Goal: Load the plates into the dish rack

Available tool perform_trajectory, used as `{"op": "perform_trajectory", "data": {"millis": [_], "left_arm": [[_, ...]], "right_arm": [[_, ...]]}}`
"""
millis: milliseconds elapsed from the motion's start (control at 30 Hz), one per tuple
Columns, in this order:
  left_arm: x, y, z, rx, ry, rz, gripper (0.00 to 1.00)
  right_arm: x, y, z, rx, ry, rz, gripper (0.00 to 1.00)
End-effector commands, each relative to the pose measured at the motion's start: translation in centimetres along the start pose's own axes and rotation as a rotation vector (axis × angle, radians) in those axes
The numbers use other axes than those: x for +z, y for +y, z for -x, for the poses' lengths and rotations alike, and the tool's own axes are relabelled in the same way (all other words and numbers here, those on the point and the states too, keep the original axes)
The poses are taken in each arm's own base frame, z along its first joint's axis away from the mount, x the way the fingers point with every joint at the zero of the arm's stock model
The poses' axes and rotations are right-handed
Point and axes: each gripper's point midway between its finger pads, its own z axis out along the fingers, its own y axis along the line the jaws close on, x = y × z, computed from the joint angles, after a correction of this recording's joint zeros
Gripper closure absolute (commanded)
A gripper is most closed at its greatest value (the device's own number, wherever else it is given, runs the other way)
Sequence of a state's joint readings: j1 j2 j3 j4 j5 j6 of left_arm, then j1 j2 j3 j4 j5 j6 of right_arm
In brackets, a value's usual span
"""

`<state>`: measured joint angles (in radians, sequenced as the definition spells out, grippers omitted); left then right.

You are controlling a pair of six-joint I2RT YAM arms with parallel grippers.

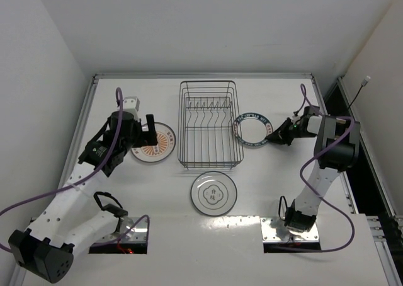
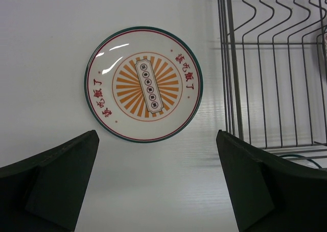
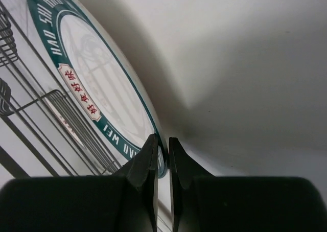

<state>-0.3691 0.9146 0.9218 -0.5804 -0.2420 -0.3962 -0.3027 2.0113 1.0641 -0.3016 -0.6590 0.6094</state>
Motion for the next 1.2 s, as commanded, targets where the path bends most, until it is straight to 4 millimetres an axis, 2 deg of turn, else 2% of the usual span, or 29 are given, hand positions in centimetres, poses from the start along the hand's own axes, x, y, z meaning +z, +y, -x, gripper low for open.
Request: {"op": "perform_trajectory", "data": {"millis": [0, 133, 233, 300, 367, 400, 433, 500, 533, 567, 600, 633, 667, 733, 767, 833, 900, 1033, 1100, 1133, 1167], "left_arm": [[-0.7, 0.4, 1.4, 0.000, -0.022, 0.013, 0.00], [-1.0, 0.8, 1.3, 0.004, -0.014, 0.038, 0.00], [-1.1, 1.0, 1.6, 0.004, -0.019, 0.048, 0.00], [-1.2, 1.3, 1.4, 0.006, -0.011, 0.059, 0.00], [-0.9, 1.4, 1.3, 0.000, -0.005, 0.071, 0.00], [-0.7, 1.4, 1.1, 0.003, 0.005, 0.075, 0.00], [-0.4, 1.4, 0.9, 0.006, 0.015, 0.078, 0.00], [-0.4, 1.4, 0.9, 0.006, 0.015, 0.078, 0.00], [-0.4, 1.4, 0.9, 0.006, 0.015, 0.078, 0.00], [-0.4, 1.3, 1.1, 0.003, 0.007, 0.075, 0.00], [-0.4, 1.4, 1.2, 0.003, 0.004, 0.084, 0.00], [-0.4, 1.4, 1.2, 0.003, 0.004, 0.084, 0.00], [-0.4, 1.4, 1.2, 0.003, 0.004, 0.084, 0.00], [-0.3, 1.6, 1.2, 0.006, 0.009, 0.095, 0.00], [-0.3, 1.6, 1.2, 0.006, 0.009, 0.095, 0.00], [-0.4, 1.8, 1.0, -0.005, 0.015, 0.109, 0.00], [-0.5, 2.9, 1.2, -0.018, 0.006, 0.167, 0.00], [-1.0, 3.4, 1.4, -0.017, 0.000, 0.189, 0.00], [-1.4, 3.8, 1.7, -0.033, -0.012, 0.203, 0.00], [-1.4, 3.8, 1.7, -0.033, -0.012, 0.203, 0.00], [-1.5, 3.9, 1.5, -0.030, -0.002, 0.207, 0.00]], "right_arm": [[0.3, -0.2, 1.4, -0.035, -0.043, -0.042, 1.00], [-1.4, 0.5, 1.3, -0.086, -0.066, -0.069, 1.00], [-3.9, 2.5, 2.1, -0.156, -0.104, -0.080, 1.00], [-6.8, 4.7, 3.5, -0.228, -0.201, -0.097, 1.00], [-9.1, 5.8, 3.9, -0.275, -0.258, -0.148, 1.00], [-11.4, 7.9, 4.6, -0.314, -0.331, -0.141, 1.00], [-12.9, 8.2, 4.9, -0.329, -0.372, -0.177, 1.00], [-15.1, 10.6, 5.0, -0.393, -0.445, -0.191, 1.00], [-17.2, 12.0, 5.2, -0.425, -0.529, -0.211, 1.00], [-18.0, 12.5, 4.8, -0.444, -0.546, -0.229, 1.00], [-19.0, 14.1, 4.5, -0.474, -0.578, -0.224, 1.00], [-20.0, 14.5, 4.7, -0.490, -0.617, -0.254, 1.00], [-21.5, 16.0, 4.5, -0.512, -0.659, -0.248, 1.00], [-21.9, 17.6, 4.1, -0.558, -0.686, -0.270, 1.00], [-22.5, 19.0, 4.1, -0.574, -0.702, -0.269, 1.00], [-22.3, 21.6, 3.6, -0.621, -0.720, -0.276, 1.00], [-20.9, 22.6, 2.8, -0.656, -0.707, -0.328, 1.00], [-17.7, 24.7, 2.5, -0.691, -0.691, -0.403, 1.00], [-16.5, 24.7, 2.3, -0.697, -0.678, -0.449, 1.00], [-15.9, 25.8, 1.8, -0.707, -0.682, -0.438, 1.00], [-14.5, 25.2, 2.0, -0.713, -0.658, -0.483, 1.00]]}}
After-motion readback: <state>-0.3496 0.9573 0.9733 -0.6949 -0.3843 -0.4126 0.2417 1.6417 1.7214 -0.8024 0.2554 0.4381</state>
